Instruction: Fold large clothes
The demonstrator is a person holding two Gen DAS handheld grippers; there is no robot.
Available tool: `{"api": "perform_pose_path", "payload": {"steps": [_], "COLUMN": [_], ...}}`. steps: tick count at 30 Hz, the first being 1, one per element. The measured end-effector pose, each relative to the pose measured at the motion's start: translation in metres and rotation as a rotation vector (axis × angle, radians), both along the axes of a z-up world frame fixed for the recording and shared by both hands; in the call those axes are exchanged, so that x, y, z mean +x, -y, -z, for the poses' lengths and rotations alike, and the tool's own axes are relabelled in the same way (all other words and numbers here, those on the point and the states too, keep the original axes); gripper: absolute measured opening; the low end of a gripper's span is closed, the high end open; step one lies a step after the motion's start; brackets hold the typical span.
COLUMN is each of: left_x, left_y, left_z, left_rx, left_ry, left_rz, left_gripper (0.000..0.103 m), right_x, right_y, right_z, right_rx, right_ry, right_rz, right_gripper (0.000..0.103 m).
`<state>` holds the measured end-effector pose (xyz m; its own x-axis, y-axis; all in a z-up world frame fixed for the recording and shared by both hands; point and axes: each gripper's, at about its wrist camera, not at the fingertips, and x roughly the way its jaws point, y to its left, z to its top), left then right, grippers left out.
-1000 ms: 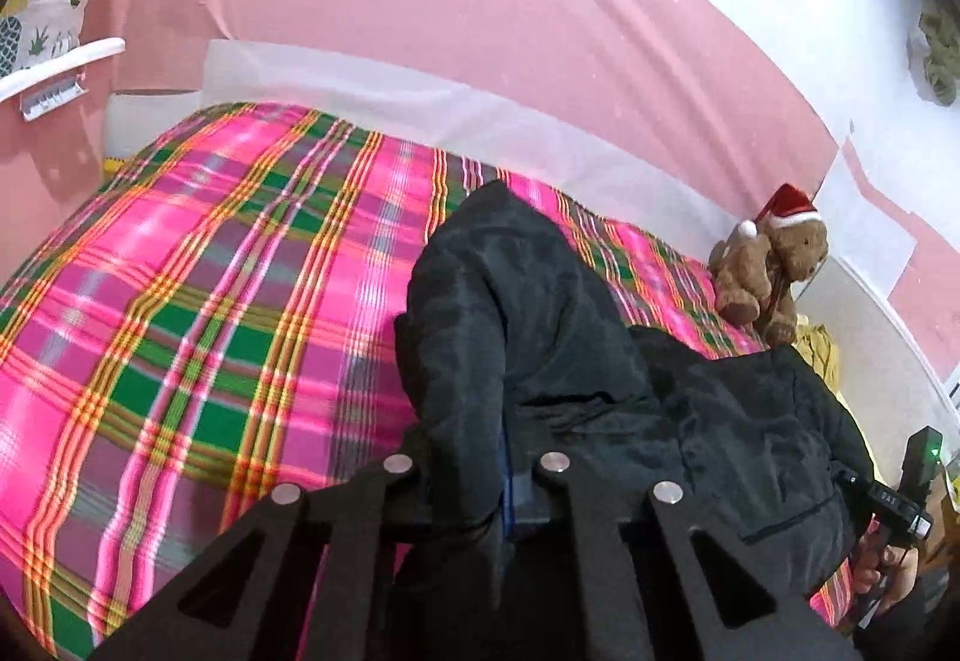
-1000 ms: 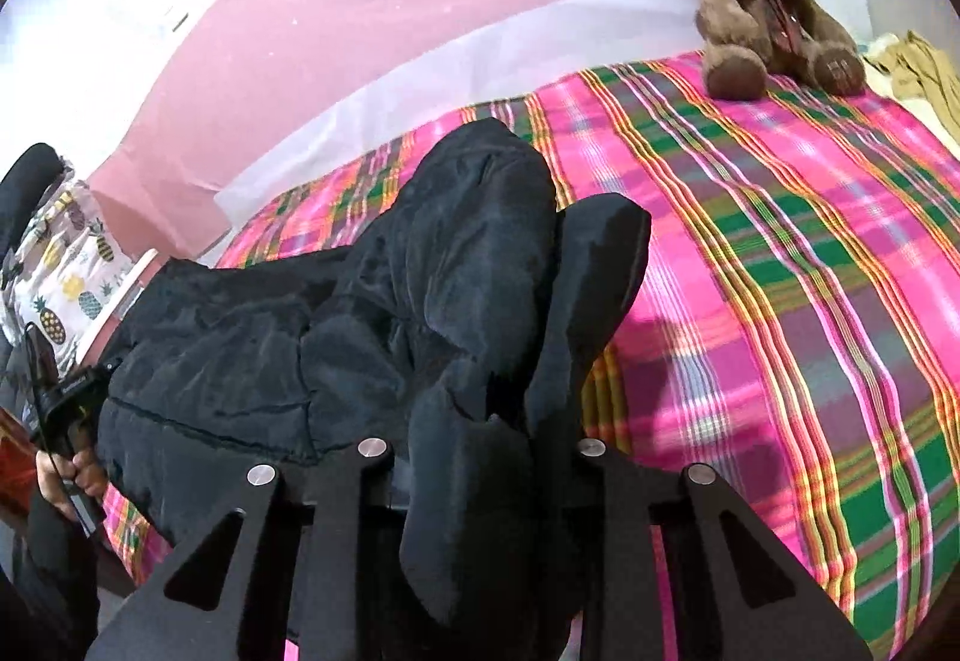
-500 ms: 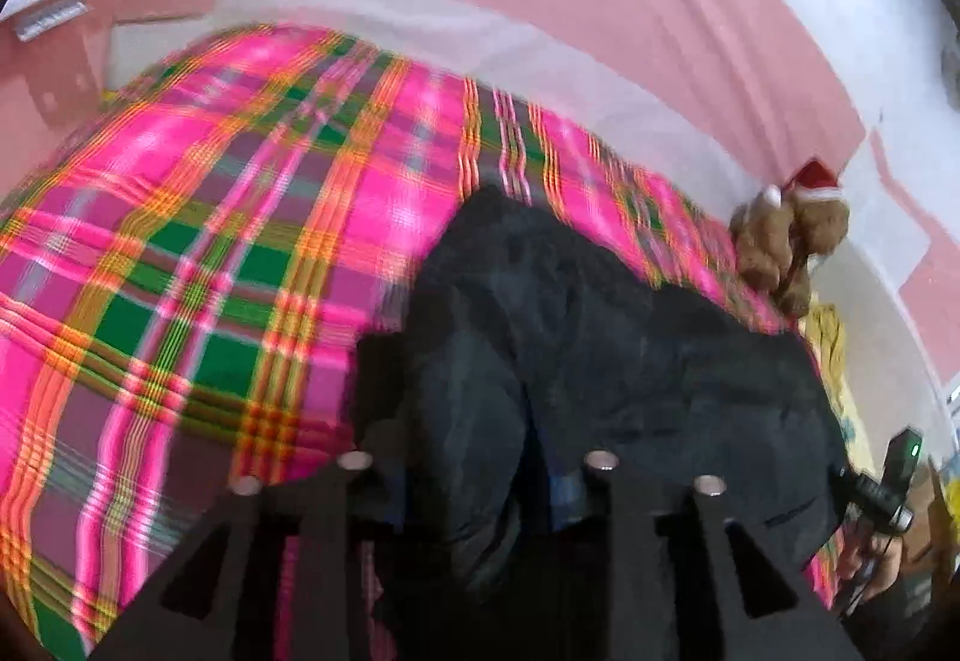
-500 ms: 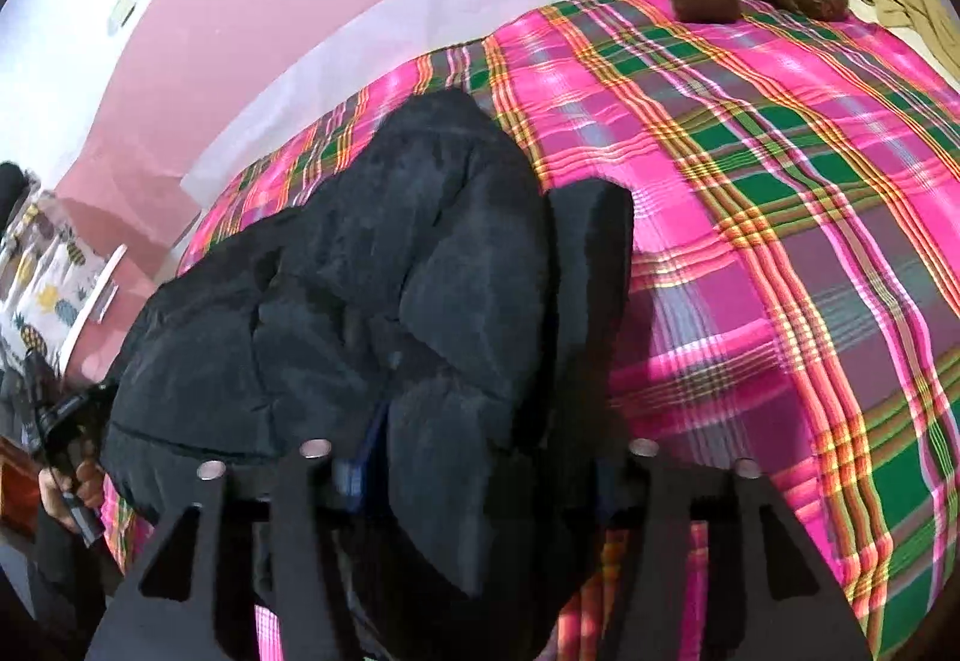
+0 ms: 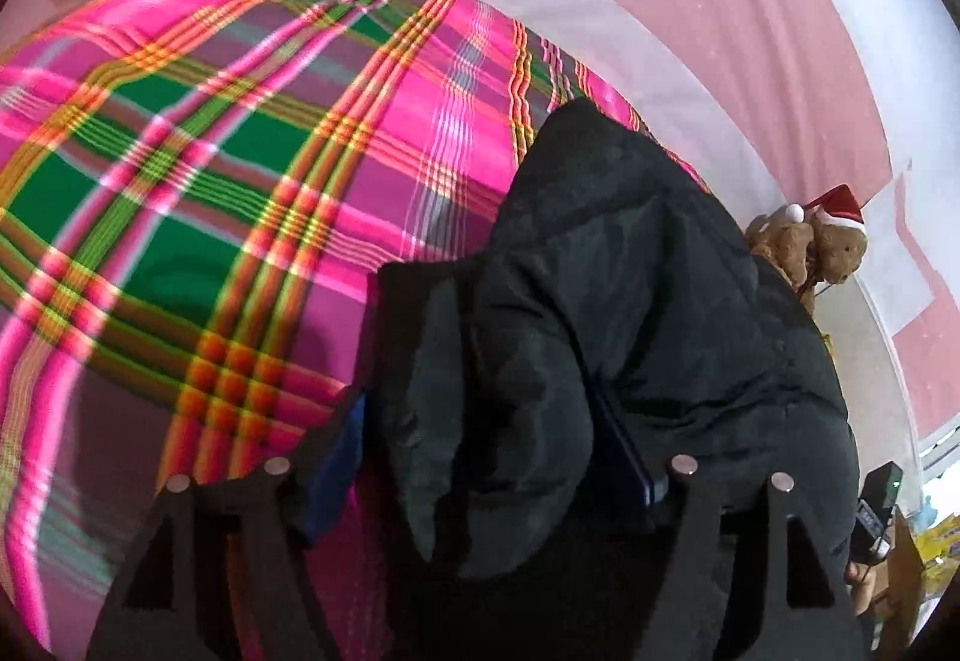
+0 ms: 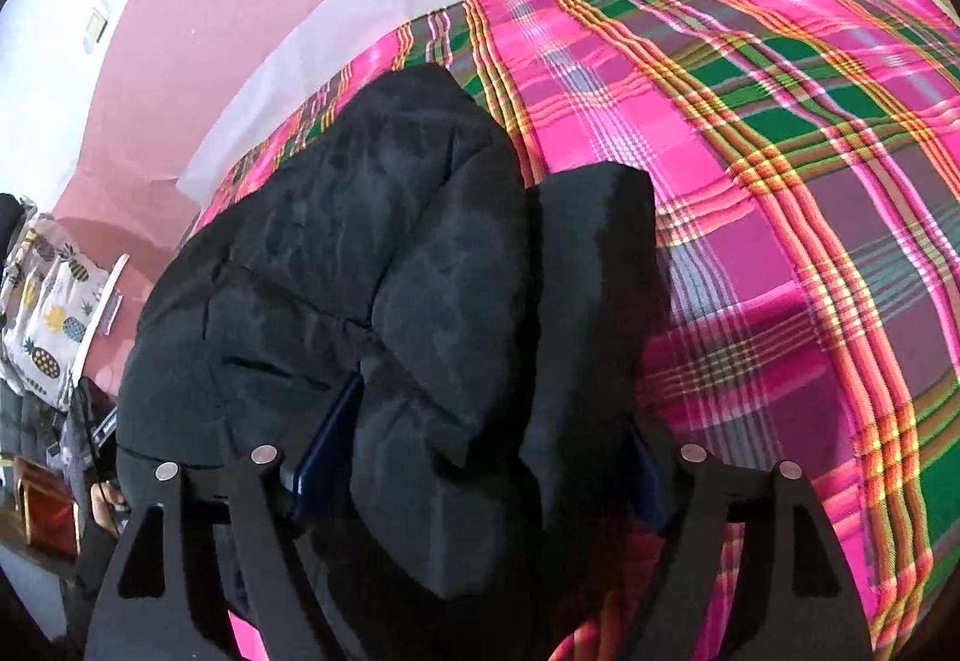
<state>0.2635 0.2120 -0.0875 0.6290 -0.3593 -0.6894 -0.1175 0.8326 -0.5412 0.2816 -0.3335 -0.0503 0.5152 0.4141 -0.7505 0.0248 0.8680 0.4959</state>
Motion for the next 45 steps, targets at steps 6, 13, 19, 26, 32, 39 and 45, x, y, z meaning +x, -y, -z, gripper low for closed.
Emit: {"api": "perform_pose_path", "payload": {"steps": [6,13,19,26,32,39,45], "left_x": [0.008,0.0,-0.015,-0.014,0.017,0.068,0.101], "left_y": [0.006,0.031,0.03,0.017,-0.021,-0.063,-0.082], "left_z": [0.0,-0.032,-0.087,-0.151,-0.176,-0.145,-0.043], "left_rx": [-0.008,0.144,0.169,0.214,0.244,0.287,0.307], "left_ry": [0.004,0.055,0.17,0.291,0.318,0.274,0.083], "left_rz": [0.05,0.042,0.01,-0.014,-0.054,-0.092,-0.122], "left_gripper": [0.067,0.025,0.02,0.02,0.02,0.022,0.032], "right_x": [0.008,0.006,-0.01,0.004,0.049,0.113,0.149], "right_y": [-0.005,-0.017,-0.02,-0.037,-0.074,-0.115,-0.13], "right_z": [0.011,-0.015,-0.062,-0.103,-0.117,-0.086,-0.003], "right_rx": [0.003,-0.067,-0.087,-0.054,-0.047,-0.052,-0.071], "right_ry": [-0.012,0.044,0.149,0.264,0.304,0.279,0.112], "right_rz": [-0.025,-0.029,-0.035,-0.042,-0.071,-0.115,-0.096], "right_gripper": [0.061,0.029,0.024,0.024,0.024,0.026,0.059]}}
